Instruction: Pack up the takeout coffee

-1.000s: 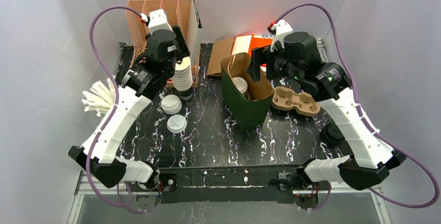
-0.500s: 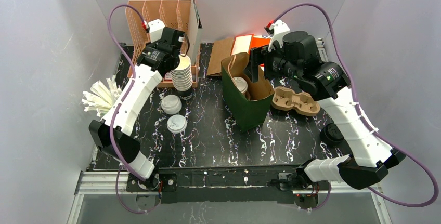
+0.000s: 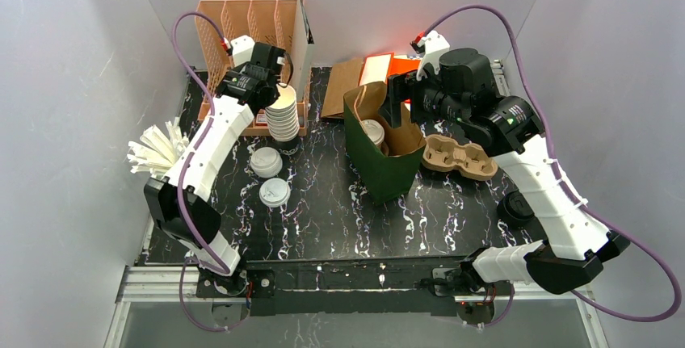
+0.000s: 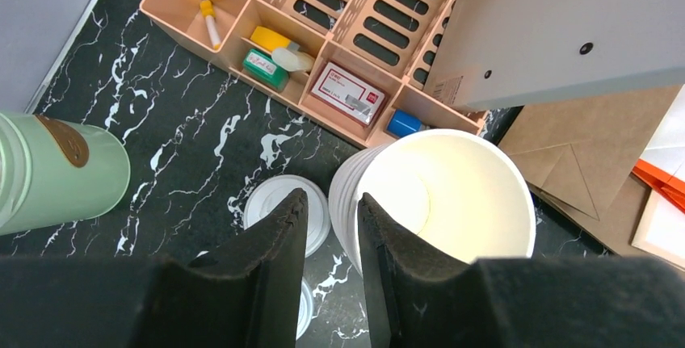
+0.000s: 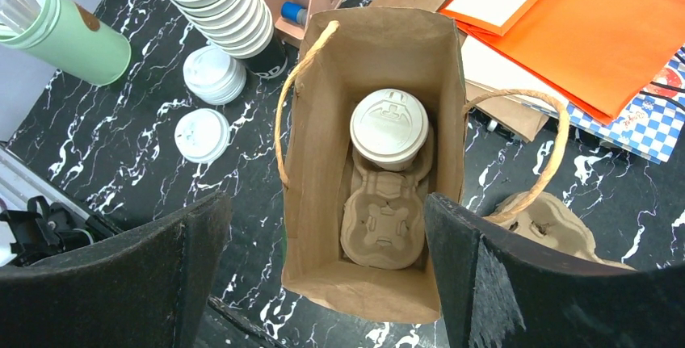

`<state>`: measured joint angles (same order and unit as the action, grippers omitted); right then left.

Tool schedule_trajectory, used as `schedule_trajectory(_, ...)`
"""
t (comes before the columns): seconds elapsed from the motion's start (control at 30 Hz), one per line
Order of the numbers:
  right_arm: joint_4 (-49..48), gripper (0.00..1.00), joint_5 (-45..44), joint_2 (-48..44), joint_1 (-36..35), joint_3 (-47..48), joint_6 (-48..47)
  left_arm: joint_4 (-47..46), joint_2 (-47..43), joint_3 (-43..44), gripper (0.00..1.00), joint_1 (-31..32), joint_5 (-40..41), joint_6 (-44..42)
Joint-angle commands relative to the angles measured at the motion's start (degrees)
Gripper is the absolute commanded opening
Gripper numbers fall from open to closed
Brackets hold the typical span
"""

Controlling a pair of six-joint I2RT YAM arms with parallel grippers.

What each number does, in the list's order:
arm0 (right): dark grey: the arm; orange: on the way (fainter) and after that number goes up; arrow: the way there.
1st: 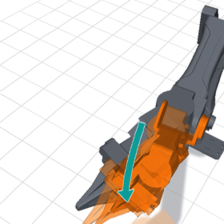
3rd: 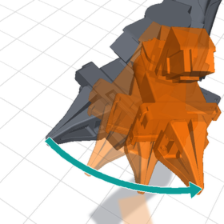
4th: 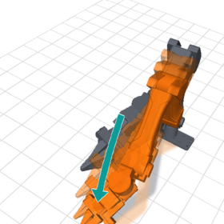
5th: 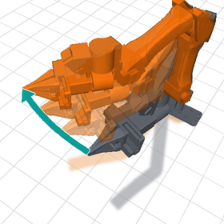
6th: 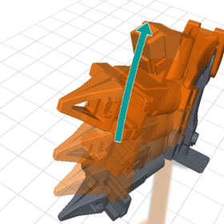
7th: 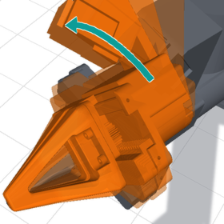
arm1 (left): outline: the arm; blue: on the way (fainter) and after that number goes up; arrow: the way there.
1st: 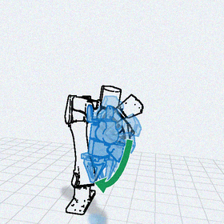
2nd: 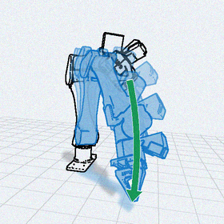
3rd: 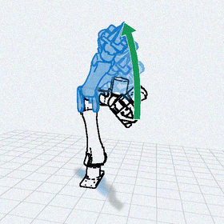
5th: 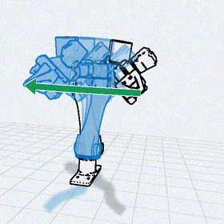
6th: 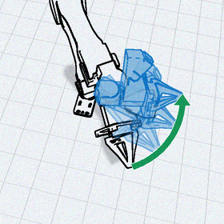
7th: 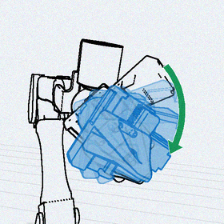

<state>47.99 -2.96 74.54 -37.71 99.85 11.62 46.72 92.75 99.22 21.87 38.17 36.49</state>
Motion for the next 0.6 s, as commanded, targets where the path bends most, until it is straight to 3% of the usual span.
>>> schedule_trajectory(0.0,-2.34,0.98,0.25,-0.45,0.12,1.21,-1.25,0.14,0.15,-1.31,0.29,-0.49,-0.32,1.72)
schedule_trajectory(0.1,-2.59,0.98,0.52,-0.46,0.18,0.93,-1.31,0.04,0.36,-1.72,0.28,-0.51,-0.67,1.74)
schedule_trajectory(0.23,-2.90,0.98,0.96,-0.50,0.18,0.48,-1.24,0.08,0.10,-2.11,0.18,-0.51,-0.88,1.74)
schedule_trajectory(0.37,-3.40,0.98,1.11,-0.48,0.18,0.46,-1.13,-0.05,-0.33,-2.28,0.00,-0.51,-0.97,1.61)
schedule_trajectory(0.57,-5.06,0.97,2.60,0.97,0.17,1.72,-0.35,0.08,-2.04,0.50,0.00,-0.51,-0.51,0.98)
